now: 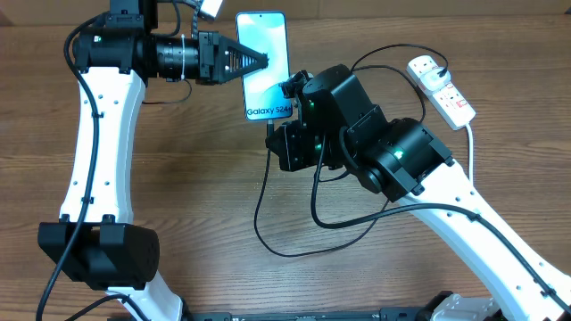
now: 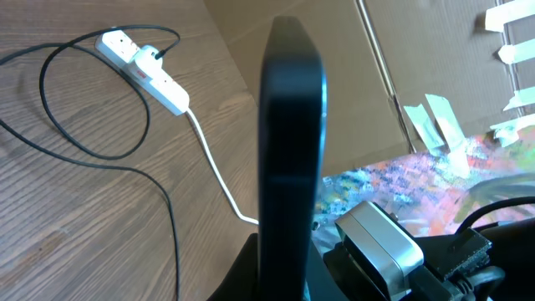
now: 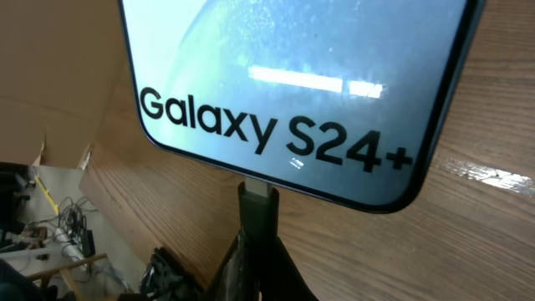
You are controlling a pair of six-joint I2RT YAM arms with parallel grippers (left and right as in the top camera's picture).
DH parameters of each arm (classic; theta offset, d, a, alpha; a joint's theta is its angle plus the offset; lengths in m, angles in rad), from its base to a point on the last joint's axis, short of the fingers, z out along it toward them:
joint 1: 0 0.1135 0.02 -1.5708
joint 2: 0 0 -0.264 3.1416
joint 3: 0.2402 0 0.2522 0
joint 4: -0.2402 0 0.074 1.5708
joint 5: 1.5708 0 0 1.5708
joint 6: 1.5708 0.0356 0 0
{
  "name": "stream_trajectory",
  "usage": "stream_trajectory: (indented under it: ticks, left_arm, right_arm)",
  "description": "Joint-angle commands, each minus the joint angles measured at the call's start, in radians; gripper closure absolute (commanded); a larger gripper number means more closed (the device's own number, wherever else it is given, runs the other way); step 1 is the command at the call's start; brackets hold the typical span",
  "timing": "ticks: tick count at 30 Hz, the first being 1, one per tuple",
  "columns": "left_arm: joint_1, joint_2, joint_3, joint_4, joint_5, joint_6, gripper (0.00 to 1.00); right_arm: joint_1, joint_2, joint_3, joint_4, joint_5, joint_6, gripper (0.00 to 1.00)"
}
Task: Plug charger to phone and switch on socket
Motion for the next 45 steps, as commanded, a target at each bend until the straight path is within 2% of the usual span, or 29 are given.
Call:
stream_trajectory:
  ticks: [1,16,26,29,34,37,39,40,43,45]
  left_arm:
    - [0.003,-0.003,0.007,-0.034,0.051,0.085,0.96]
    - [0.003,-0.003,0.007,-0.066,0.048,0.116,0.96]
    - [0.003,-0.003,0.007,-0.106,0.05,0.103,0.96]
    - [0.004,-0.003,0.007,-0.105,0.035,0.103,0.96]
    - [0.003,-0.003,0.007,-0.103,-0.011,0.103,0.96]
    - [0.004,-0.003,0.007,-0.1,-0.042,0.099,0.96]
    - [0.004,-0.003,0.007,-0.09,-0.141,0.065,0.96]
    - [0.004,-0.003,0.007,-0.084,-0.245,0.031,0.96]
    - [0.003,0.0,0.007,-0.084,-0.362,0.028,0.96]
    - [0.003,0.006,0.007,-0.089,-0.48,0.013,0.96]
  right_arm:
    - [0.002,-0.014,0.013,0.027,0.017,0.0,0.96]
    - [0.002,-0.014,0.013,0.04,0.044,0.0,0.96]
    - [0.002,-0.014,0.013,0.117,0.044,0.008,0.96]
    - [0.002,-0.014,0.013,0.112,0.045,0.007,0.7]
    - [0.002,-0.014,0.013,0.09,0.084,0.008,0.65]
    - [0.002,-0.014,0.013,0.082,0.098,0.008,0.54]
    - [0.002,-0.014,0.013,0.072,0.108,0.008,0.51]
    - [0.002,-0.014,0.013,0.055,0.124,0.008,0.44]
    - [0.001,-0.014,0.013,0.014,0.19,0.026,0.29]
    - [0.0,-0.014,0.013,-0.018,0.266,0.071,0.24]
